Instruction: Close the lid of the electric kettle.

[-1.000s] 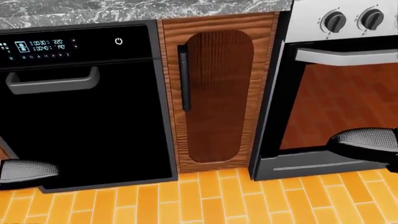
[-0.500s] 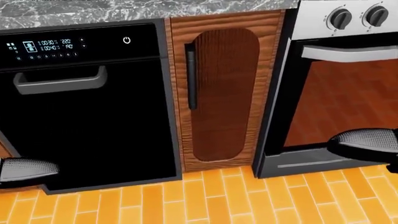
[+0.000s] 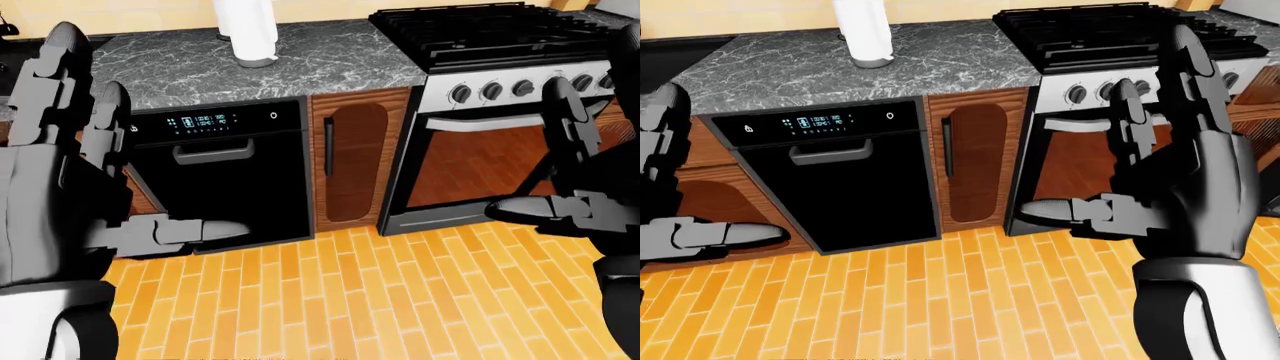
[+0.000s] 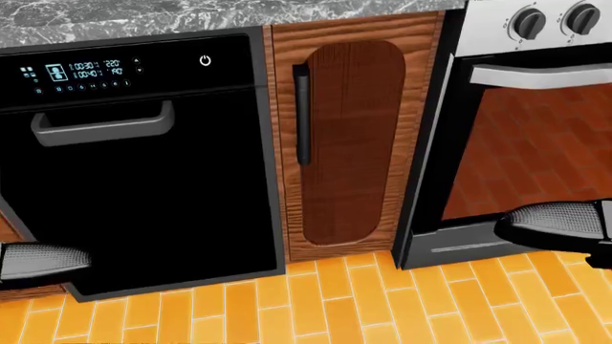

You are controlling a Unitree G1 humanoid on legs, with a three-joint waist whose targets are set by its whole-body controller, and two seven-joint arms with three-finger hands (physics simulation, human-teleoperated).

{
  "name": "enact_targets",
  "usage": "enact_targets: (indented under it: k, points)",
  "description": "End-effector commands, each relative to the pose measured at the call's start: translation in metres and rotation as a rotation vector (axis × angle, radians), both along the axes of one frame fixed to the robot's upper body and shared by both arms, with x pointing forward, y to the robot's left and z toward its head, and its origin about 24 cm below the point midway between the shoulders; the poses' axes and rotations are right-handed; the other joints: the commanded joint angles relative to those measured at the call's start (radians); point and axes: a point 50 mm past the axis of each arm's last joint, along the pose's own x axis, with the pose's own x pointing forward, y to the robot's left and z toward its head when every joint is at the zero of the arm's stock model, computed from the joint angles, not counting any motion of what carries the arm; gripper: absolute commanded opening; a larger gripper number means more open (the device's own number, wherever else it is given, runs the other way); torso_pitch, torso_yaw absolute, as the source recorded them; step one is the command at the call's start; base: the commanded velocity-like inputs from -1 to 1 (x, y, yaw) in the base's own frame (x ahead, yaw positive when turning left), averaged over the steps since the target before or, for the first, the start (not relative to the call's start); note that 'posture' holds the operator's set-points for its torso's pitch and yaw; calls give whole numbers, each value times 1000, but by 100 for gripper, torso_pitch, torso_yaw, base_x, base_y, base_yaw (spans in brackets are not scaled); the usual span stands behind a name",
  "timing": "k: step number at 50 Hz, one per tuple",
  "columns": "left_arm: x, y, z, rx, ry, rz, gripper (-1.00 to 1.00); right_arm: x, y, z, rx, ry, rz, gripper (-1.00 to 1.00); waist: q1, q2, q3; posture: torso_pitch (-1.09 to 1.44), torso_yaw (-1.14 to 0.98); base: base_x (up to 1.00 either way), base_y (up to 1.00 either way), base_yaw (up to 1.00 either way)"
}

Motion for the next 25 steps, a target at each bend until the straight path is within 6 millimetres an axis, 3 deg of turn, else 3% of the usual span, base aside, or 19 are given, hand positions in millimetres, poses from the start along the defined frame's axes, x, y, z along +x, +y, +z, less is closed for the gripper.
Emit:
enact_targets:
  k: [1,4,8,10,12,13,14,17,21,23,25]
  points:
    - [-2,2,10,8,-67,17,100,-4,1,8,-7,-57,-1,100,8,-20,-21,0,0,0,11,0]
    - [-2,2,9,8,-66,17,100,-3,1,7,-8,-55,-2,100,6,-9,-28,0,0,0,11,0]
    - [-3,2,11,10,-69,19,100,-3,0,7,-8,-56,-3,100,6,27,-12,0,0,0,11,0]
    - [-2,2,9,9,-66,18,100,-3,0,7,-10,-55,-3,100,2,64,-15,0,0,0,11,0]
    - [-2,1,10,9,-67,18,100,-3,1,6,-12,-55,-3,100,4,136,-36,0,0,0,11,0]
    - [-2,2,9,8,-66,18,100,-3,1,6,-12,-55,-4,100,13,86,-20,0,0,0,11,0]
    - [-2,2,9,8,-66,18,100,-3,0,6,-11,-55,-4,100,9,102,-18,0,0,0,11,0]
    - [-2,1,9,8,-65,18,100,-2,1,6,-13,-55,-2,100,13,74,-26,0,0,0,11,0]
    - [-2,1,9,11,-64,17,100,-2,2,6,-17,-54,-2,100,10,37,-16,0,0,0,11,0]
    - [-2,1,9,10,-64,16,100,-3,2,6,-17,-54,-2,100,11,7,-15,0,0,0,11,0]
    - [-2,1,8,8,-63,15,100,-3,1,6,-19,-54,-1,100,11,-51,-32,0,0,0,11,0]
